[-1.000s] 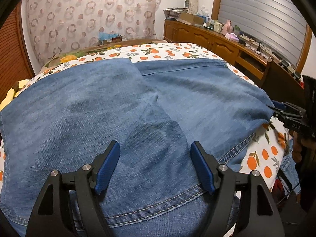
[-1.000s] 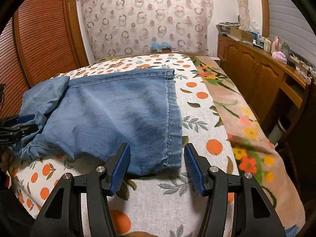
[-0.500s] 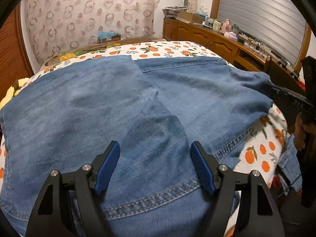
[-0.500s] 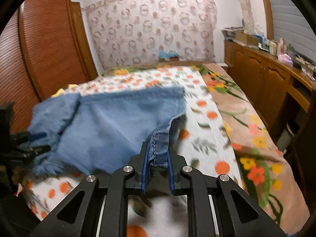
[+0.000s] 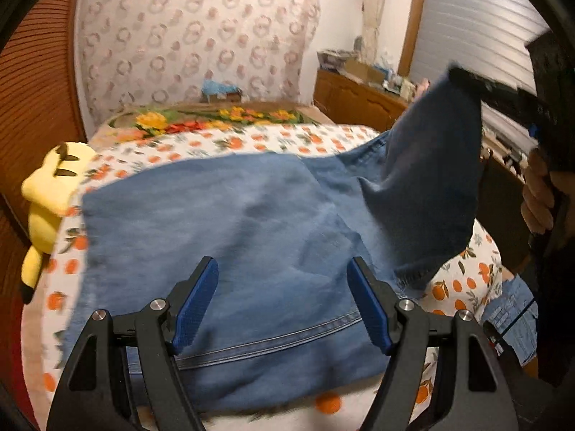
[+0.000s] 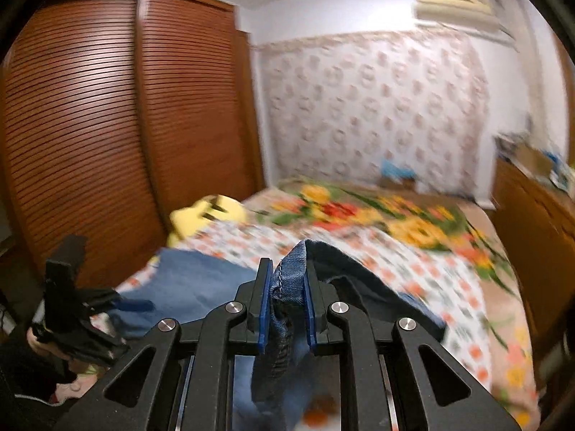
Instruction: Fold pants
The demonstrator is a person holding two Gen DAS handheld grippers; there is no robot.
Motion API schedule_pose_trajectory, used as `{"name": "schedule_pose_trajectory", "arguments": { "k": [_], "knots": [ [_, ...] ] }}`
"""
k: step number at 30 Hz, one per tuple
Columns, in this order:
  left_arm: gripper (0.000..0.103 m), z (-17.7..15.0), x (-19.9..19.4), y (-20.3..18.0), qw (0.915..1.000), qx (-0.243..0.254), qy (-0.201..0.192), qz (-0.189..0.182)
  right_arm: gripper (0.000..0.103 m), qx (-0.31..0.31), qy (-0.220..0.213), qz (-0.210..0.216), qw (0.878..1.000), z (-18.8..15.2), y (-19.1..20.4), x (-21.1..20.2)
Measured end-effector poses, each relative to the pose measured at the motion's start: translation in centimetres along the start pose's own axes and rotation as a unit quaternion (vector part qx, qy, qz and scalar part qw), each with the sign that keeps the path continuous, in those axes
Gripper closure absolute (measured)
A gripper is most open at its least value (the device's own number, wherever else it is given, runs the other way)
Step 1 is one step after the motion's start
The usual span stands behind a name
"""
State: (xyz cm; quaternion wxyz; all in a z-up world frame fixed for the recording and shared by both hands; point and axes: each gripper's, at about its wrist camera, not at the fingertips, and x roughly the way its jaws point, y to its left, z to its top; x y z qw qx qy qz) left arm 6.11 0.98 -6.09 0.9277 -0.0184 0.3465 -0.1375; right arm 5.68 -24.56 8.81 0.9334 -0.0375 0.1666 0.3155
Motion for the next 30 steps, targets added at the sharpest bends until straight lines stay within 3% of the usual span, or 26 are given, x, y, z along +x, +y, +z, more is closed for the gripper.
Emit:
{"name": "schedule_pose_trajectory", "arguments": {
  "k": [6, 8, 12, 15, 19, 23, 30],
  "knots": [
    [0.028, -0.4, -2.5, 3.5, 0.9992, -0.025, -0.015, 0.027, 0.087, -0.064, 0.006, 0.074, 0.995, 4.4, 6.1, 4.7],
    [0.028, -0.7, -2.9, 4.5, 0.9988, -0.032, -0.013, 0.036, 0.087, -0.083, 0.018, 0.097, 0.992, 4.8, 8.3, 6.4],
    [0.028, -1.4, -3.5, 5.8, 0.9979, -0.04, -0.013, 0.048, 0.087, -0.092, 0.065, 0.13, 0.985, 4.6, 9.1, 10.4],
    [0.028, -1.6, -3.6, 6.6, 0.997, -0.055, -0.017, 0.051, 0.078, -0.101, 0.098, 0.116, 0.983, 3.8, 9.5, 12.9],
    [0.028, -1.8, -3.3, 7.2, 0.9965, -0.064, -0.017, 0.051, 0.064, -0.097, 0.099, 0.113, 0.984, 4.4, 8.7, 13.7],
    [0.028, -1.9, -3.0, 7.0, 0.9968, -0.061, -0.015, 0.05, 0.061, -0.077, 0.098, 0.098, 0.987, 4.0, 8.1, 13.3],
    [0.029, -2.0, -1.4, 7.0, 0.9976, -0.052, -0.002, 0.045, 0.053, -0.057, 0.136, 0.048, 0.988, -0.3, 7.6, 14.2]
  ]
}}
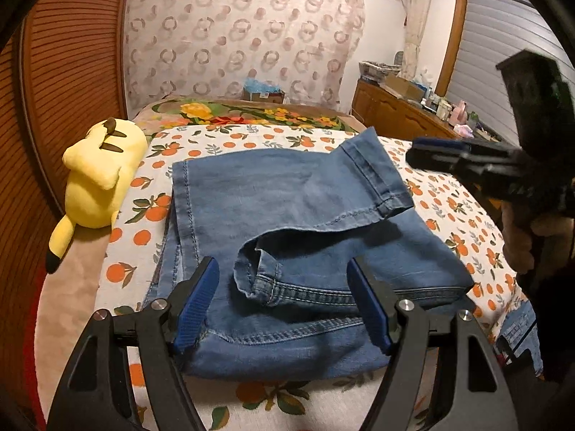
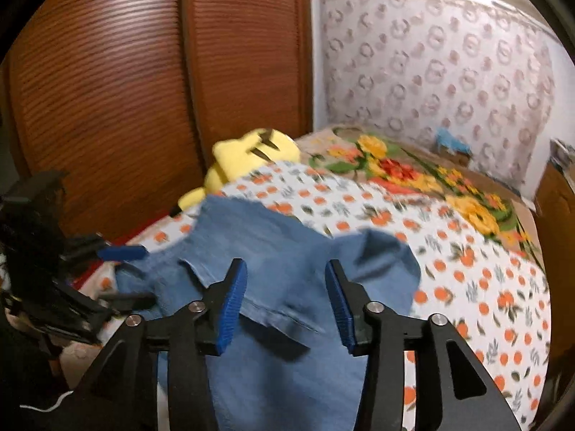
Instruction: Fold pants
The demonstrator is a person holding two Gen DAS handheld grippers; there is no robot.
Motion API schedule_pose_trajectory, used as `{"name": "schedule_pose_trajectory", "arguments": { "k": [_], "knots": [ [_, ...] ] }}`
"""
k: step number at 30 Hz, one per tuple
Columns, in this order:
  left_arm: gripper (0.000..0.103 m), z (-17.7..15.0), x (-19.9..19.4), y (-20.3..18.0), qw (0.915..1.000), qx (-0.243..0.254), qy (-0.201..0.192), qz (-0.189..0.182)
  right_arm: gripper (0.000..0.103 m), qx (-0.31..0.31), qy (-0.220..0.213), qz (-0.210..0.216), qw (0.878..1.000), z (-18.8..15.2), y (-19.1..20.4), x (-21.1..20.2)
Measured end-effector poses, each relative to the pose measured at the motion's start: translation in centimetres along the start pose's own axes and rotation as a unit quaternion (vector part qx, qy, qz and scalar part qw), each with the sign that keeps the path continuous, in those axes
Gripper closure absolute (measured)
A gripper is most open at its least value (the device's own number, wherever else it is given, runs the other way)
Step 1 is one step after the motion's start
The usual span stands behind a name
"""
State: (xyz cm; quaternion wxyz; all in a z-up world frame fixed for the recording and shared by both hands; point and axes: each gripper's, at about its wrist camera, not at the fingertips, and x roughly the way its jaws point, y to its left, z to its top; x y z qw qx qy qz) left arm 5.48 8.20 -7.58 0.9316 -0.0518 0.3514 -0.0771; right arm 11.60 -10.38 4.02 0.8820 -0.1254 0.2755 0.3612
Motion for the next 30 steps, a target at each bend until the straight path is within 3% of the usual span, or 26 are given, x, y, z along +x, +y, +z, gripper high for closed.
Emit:
{"name": "schedule_pose_trajectory", "arguments": {
  "k": [2, 7, 10, 15, 16, 17, 18, 26, 30],
  "knots": [
    [0.039, 0.0, 0.9, 0.3, 1.0, 0.002, 0.007, -0.002, 0.053, 0.01, 0.013, -0.002, 1.0, -0.2, -0.5, 1.1],
    [0.048, 0.0, 2.8, 1.2, 0.9997, -0.004, 0.024, -0.004, 0.053, 0.034, 0.05, 0.003, 0.998, -1.0, -1.0, 3.6],
    [0.052, 0.0, 3.8, 1.8, 0.9993, -0.014, 0.034, -0.003, 0.053, 0.05, 0.068, 0.017, 0.996, -1.0, -1.0, 4.6],
    [0.07, -0.3, 3.8, 1.8, 0.9995, -0.012, 0.027, -0.009, 0.053, 0.068, 0.08, 0.053, 0.993, -0.3, -0.8, 6.5],
    [0.076, -0.3, 3.6, 1.8, 0.9996, -0.011, 0.026, -0.008, 0.055, 0.069, 0.081, 0.058, 0.993, -0.1, -0.8, 6.9],
    [0.085, -0.3, 3.4, 1.7, 0.9997, -0.01, 0.022, -0.008, 0.079, 0.068, 0.08, 0.06, 0.993, 0.1, -0.8, 7.1],
    [0.086, -0.3, 3.1, 1.6, 0.9998, -0.008, 0.017, -0.01, 0.093, 0.061, 0.076, 0.064, 0.993, 0.5, -0.7, 7.3],
    [0.09, 0.4, -2.2, -0.1, 0.9983, 0.009, -0.055, -0.017, 0.097, 0.019, 0.005, 0.08, 0.997, 5.9, 1.2, 5.2],
    [0.09, 0.0, -4.5, 0.1, 0.9973, 0.007, -0.072, -0.016, 0.097, -0.002, -0.017, 0.09, 0.996, 9.1, 2.2, 5.4]
  ]
}}
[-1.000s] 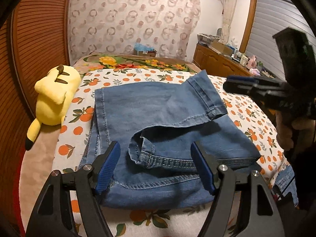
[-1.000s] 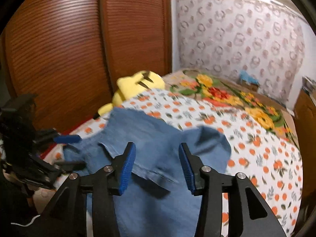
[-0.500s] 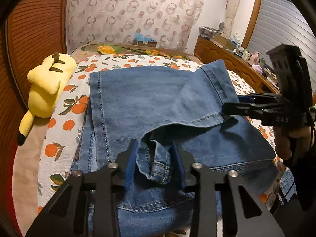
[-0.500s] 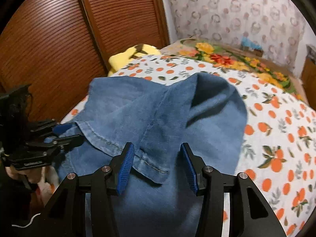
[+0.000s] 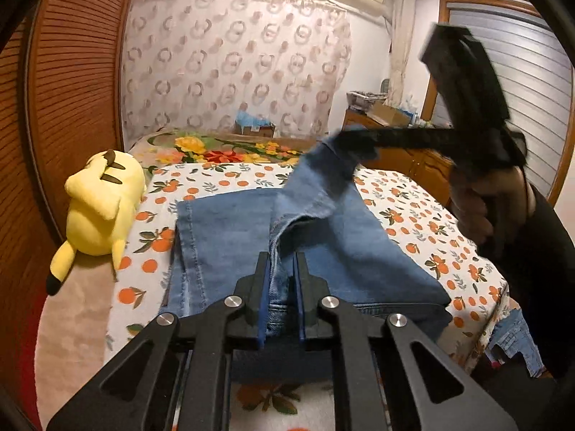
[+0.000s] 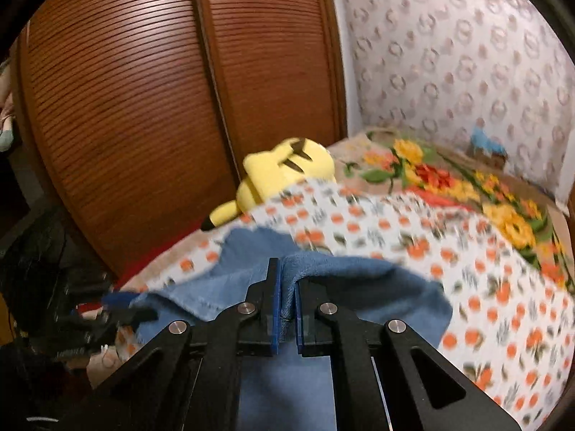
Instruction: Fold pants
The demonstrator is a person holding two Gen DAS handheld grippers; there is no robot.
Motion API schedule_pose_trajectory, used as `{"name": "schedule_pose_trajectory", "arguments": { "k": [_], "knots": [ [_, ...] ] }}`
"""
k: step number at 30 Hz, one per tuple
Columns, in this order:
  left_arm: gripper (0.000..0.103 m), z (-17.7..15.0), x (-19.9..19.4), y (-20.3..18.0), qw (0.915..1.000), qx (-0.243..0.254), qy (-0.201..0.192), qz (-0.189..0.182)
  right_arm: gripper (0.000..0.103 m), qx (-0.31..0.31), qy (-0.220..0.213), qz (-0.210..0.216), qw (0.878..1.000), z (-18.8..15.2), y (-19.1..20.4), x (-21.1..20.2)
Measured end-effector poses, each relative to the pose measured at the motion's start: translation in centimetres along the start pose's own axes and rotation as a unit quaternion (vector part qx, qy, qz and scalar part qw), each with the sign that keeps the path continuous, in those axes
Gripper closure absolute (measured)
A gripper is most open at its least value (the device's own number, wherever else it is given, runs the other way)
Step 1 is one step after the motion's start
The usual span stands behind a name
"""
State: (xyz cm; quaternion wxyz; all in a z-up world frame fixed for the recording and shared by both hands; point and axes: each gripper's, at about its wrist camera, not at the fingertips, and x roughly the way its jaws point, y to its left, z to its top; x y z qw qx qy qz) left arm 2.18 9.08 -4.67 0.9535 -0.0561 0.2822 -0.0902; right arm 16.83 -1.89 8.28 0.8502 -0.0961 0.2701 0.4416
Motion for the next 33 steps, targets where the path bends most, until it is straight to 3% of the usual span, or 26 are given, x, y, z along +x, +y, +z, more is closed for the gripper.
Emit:
{"name": "schedule_pose_trajectory", "arguments": {
  "k": [7, 14, 16, 18, 20, 23, 33],
  "knots": [
    [0.09, -2.2, -0.4, 2.6, 0.999, -0.035, 0.02, 0.018, 0.097, -0.016, 0.016, 0.033, 0.999, 3.0, 0.9, 6.0],
    [0.086, -3.5, 1.2, 3.2, 0.9972, -0.04, 0.051, 0.038, 0.097, 0.001, 0.077, 0.024, 0.997, 4.0, 0.5, 14.6],
    [0.083, -3.6, 1.4, 3.2, 0.9968, -0.039, 0.055, 0.042, 0.089, 0.011, 0.084, 0.022, 0.996, 4.3, 0.5, 15.9],
    [0.077, -3.7, 1.4, 3.3, 0.9967, -0.041, 0.057, 0.041, 0.068, 0.02, 0.078, 0.029, 0.996, 4.7, 0.7, 16.2],
    [0.065, -3.7, 1.5, 3.5, 0.9965, -0.042, 0.058, 0.045, 0.06, 0.031, 0.064, 0.05, 0.996, 5.0, 0.6, 15.7],
    [0.059, -3.8, 1.5, 3.9, 0.9962, -0.044, 0.06, 0.046, 0.051, 0.038, 0.039, 0.058, 0.997, 5.2, 0.5, 14.4],
    [0.053, -2.7, 1.6, 3.6, 0.9965, -0.03, 0.054, 0.057, 0.05, -0.003, 0.02, -0.016, 1.0, 1.4, 0.2, 8.4]
  ]
}}
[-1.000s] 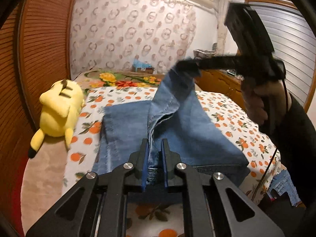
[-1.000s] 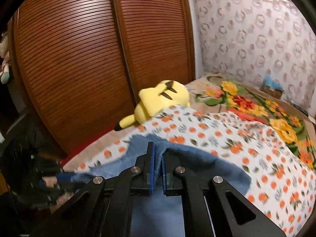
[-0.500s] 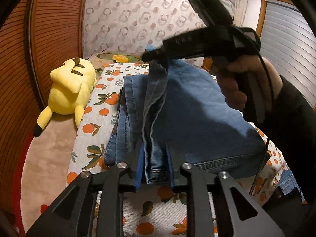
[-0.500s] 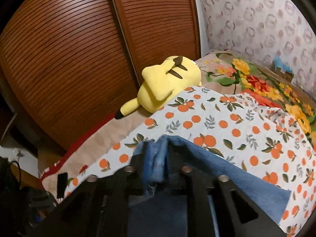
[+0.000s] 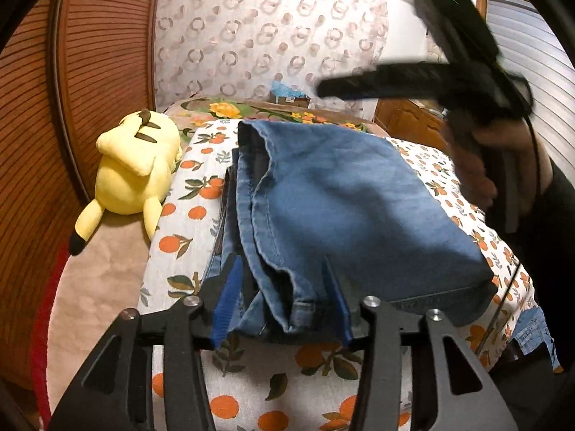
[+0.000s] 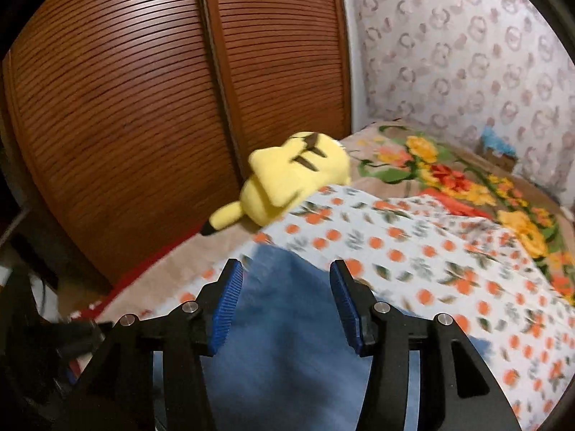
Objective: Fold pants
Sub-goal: 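Release both grippers and lay the folded jeans flat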
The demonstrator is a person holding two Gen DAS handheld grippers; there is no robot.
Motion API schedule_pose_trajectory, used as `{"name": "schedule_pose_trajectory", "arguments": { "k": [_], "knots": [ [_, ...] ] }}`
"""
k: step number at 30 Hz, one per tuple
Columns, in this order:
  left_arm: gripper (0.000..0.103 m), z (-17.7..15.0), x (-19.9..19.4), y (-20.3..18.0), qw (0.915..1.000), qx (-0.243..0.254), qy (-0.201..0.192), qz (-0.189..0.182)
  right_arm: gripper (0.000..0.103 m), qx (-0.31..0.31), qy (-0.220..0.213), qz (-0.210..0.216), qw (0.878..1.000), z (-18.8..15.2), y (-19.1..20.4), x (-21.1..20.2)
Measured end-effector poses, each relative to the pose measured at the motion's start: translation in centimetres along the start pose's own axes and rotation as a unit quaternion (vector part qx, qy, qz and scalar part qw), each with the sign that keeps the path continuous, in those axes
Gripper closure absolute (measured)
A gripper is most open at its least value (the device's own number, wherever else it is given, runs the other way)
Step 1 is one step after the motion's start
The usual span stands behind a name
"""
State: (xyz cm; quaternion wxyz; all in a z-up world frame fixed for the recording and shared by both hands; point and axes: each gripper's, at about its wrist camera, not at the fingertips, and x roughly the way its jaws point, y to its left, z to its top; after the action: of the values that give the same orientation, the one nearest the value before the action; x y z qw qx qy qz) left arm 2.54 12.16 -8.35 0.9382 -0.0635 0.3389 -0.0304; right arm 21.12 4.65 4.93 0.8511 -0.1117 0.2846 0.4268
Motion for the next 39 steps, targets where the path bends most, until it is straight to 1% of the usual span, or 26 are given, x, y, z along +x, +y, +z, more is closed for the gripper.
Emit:
{"name": "schedule_pose_trajectory", "arguments": {
  "k": [1, 2, 3, 4, 8, 10, 14, 16, 19, 22, 24, 30, 34, 39],
  "knots": [
    [0.05, 0.2, 0.0, -0.1, 1.0, 0.0, -0.002, 0.001, 0.05, 0.001, -0.002, -0.007, 1.0, -0.8, -0.3, -0.9],
    [0.035, 0.3, -0.1, -0.3, 1.0, 0.002, -0.004, 0.003, 0.05, 0.001, -0.003, -0.012, 1.0, -1.5, -0.3, -1.9],
    [0.026, 0.4, -0.2, -0.5, 0.9999, 0.004, -0.009, 0.005, 0.05, 0.003, -0.005, -0.019, 1.0, -2.5, -0.7, -2.8],
    [0.022, 0.5, -0.3, -0.8, 0.9998, 0.006, -0.016, 0.004, 0.05, 0.006, -0.008, -0.026, 1.0, -3.4, -0.9, -3.4],
    [0.023, 1.0, -0.4, -2.2, 0.9996, 0.015, -0.023, -0.002, 0.046, 0.014, -0.007, -0.06, 0.998, -7.7, -1.7, -6.6],
    [0.022, 1.2, -0.3, -2.9, 0.9995, 0.019, -0.025, -0.002, 0.045, 0.019, -0.003, -0.074, 0.997, -9.6, -1.4, -8.4],
    [0.022, 1.3, 0.3, -4.5, 0.9993, 0.031, -0.019, -0.01, 0.044, 0.04, 0.007, -0.089, 0.995, -13.4, -1.2, -10.4],
    [0.023, 1.3, 0.6, -5.3, 0.9991, 0.038, -0.016, -0.014, 0.044, 0.049, 0.012, -0.094, 0.994, -14.6, -0.9, -11.2],
    [0.022, 1.4, 0.8, -6.2, 0.9988, 0.045, -0.013, -0.018, 0.043, 0.063, 0.018, -0.091, 0.994, -15.6, -0.8, -12.0],
    [0.023, 1.3, 1.3, -6.8, 0.9985, 0.05, -0.008, -0.02, 0.038, 0.074, 0.019, -0.093, 0.993, -16.3, -0.4, -12.9],
    [0.022, 1.2, 1.6, -7.2, 0.9984, 0.054, -0.003, -0.02, 0.038, 0.08, 0.021, -0.093, 0.992, -16.8, -0.3, -13.1],
    [0.022, 0.4, 3.1, -7.5, 0.9982, 0.055, 0.018, -0.019, 0.037, 0.1, 0.041, -0.095, 0.99, -18.0, 0.0, -12.4],
    [0.022, -0.3, 4.1, -7.3, 0.9978, 0.058, 0.031, -0.011, 0.037, 0.116, 0.042, -0.091, 0.988, -18.0, -0.1, -12.1],
    [0.022, -0.9, 4.7, -7.4, 0.9974, 0.064, 0.031, -0.006, 0.038, 0.125, 0.045, -0.077, 0.988, -18.2, 0.1, -11.5]
  ]
}}
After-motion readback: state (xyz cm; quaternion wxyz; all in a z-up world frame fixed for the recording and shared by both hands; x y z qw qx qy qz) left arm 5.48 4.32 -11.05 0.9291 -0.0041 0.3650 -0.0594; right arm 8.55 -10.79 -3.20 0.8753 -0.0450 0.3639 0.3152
